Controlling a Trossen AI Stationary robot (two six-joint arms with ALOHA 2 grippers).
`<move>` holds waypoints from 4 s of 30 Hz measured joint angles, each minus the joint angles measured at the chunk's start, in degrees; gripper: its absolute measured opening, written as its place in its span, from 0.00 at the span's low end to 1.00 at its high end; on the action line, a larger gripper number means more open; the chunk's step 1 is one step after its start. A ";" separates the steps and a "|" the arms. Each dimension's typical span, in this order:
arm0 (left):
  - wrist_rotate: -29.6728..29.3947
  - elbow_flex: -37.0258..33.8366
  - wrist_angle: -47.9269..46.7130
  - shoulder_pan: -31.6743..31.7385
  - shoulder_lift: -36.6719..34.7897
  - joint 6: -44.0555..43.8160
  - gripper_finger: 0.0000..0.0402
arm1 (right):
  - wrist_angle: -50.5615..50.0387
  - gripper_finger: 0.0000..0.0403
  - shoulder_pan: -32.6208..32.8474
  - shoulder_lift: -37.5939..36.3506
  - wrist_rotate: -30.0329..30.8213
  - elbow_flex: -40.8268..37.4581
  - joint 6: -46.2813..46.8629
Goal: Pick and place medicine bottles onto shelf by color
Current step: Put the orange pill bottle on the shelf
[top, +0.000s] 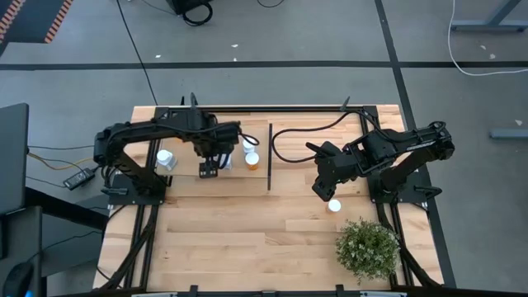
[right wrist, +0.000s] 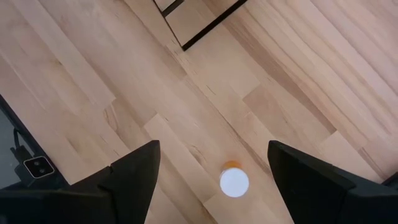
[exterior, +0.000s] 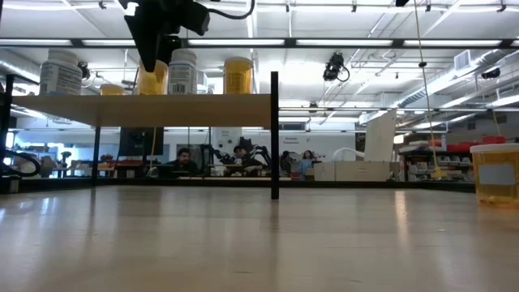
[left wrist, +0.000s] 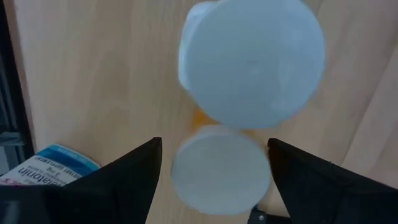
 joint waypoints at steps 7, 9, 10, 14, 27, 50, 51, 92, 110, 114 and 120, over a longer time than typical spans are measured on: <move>1.21 0.00 -0.03 -0.04 0.11 0.22 0.66 | 0.00 0.75 0.00 0.00 0.00 0.00 0.22; 1.21 0.00 -0.07 -0.04 0.11 0.22 0.62 | 0.01 0.75 0.00 0.00 0.00 0.00 0.24; 1.21 0.00 -0.06 -0.04 0.11 0.22 0.60 | 0.01 0.75 0.00 0.00 0.00 0.00 0.23; 1.22 0.00 -0.58 -0.05 0.11 0.22 0.55 | 0.00 0.75 0.00 0.00 0.00 0.00 0.33; 1.24 -0.02 -4.73 -0.04 -0.31 -0.20 0.58 | 0.02 0.75 0.38 0.00 -0.03 0.00 1.32; 2.77 -2.52 -4.40 2.15 -5.68 -0.26 0.55 | 0.02 0.75 1.90 0.00 0.39 0.00 2.60; 3.16 -4.02 -4.42 2.14 -5.63 -0.19 0.56 | 0.00 0.75 1.90 0.00 0.39 0.00 2.60; 2.72 -9.27 2.14 3.43 -10.69 0.99 0.61 | 2.07 0.75 1.84 0.00 1.26 0.00 3.04; 1.21 -9.22 1.48 2.77 -10.84 -0.70 0.69 | -1.36 0.75 1.84 0.00 -0.61 0.00 2.97; 1.25 -9.22 1.48 2.58 -10.84 -0.70 0.68 | -0.96 0.76 1.75 0.01 -0.68 0.00 1.93; 0.41 -7.29 1.44 2.60 -10.84 -0.49 0.69 | -1.11 0.77 0.48 1.23 -1.64 -0.04 0.65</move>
